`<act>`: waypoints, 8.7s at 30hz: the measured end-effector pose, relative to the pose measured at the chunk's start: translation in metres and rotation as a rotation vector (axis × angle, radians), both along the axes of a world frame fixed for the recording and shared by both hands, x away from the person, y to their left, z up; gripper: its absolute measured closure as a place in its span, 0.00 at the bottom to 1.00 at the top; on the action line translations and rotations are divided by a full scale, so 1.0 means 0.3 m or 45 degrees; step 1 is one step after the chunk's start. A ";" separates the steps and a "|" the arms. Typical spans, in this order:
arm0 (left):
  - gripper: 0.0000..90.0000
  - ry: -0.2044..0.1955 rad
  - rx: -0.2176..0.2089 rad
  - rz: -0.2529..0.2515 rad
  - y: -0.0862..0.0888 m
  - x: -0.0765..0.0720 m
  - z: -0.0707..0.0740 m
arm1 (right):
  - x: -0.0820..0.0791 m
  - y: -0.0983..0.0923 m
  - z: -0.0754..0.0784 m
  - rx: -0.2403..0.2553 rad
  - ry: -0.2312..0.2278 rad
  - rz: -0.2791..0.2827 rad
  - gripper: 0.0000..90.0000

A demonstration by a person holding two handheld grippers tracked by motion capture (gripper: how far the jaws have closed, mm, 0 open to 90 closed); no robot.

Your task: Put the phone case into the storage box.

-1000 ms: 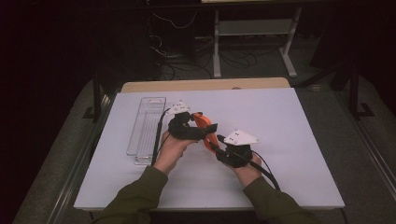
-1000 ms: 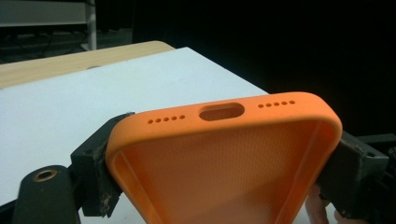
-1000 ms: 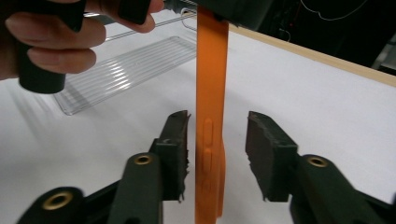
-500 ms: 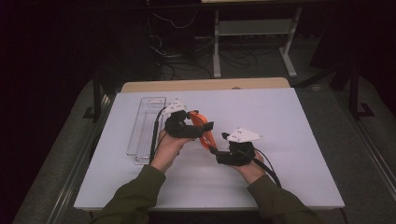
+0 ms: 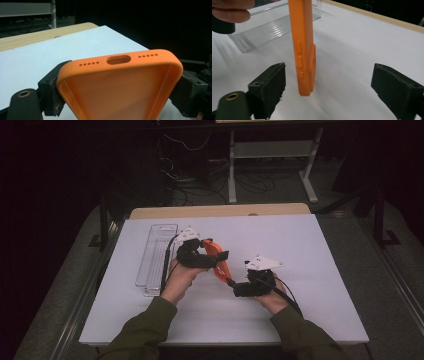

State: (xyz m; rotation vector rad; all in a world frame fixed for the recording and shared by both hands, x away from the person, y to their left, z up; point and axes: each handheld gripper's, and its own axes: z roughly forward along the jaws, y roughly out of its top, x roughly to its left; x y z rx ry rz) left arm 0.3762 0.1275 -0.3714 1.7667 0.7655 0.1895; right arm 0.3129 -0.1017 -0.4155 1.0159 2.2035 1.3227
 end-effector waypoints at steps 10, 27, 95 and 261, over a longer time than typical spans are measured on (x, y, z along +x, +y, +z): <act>0.16 -0.002 -0.003 0.001 0.004 0.000 0.002 | 0.004 -0.046 -0.014 -0.007 0.027 -0.021 0.00; 0.16 -0.009 -0.011 -0.001 0.004 -0.002 0.006 | -0.040 -0.130 -0.027 -0.034 0.029 -0.029 0.00; 0.16 -0.122 0.051 0.019 0.070 0.077 0.146 | -0.117 -0.278 -0.073 -0.067 0.023 -0.067 0.00; 0.15 -0.073 0.491 0.902 0.369 0.447 -0.008 | -0.121 -0.267 -0.074 -0.071 0.041 -0.046 0.00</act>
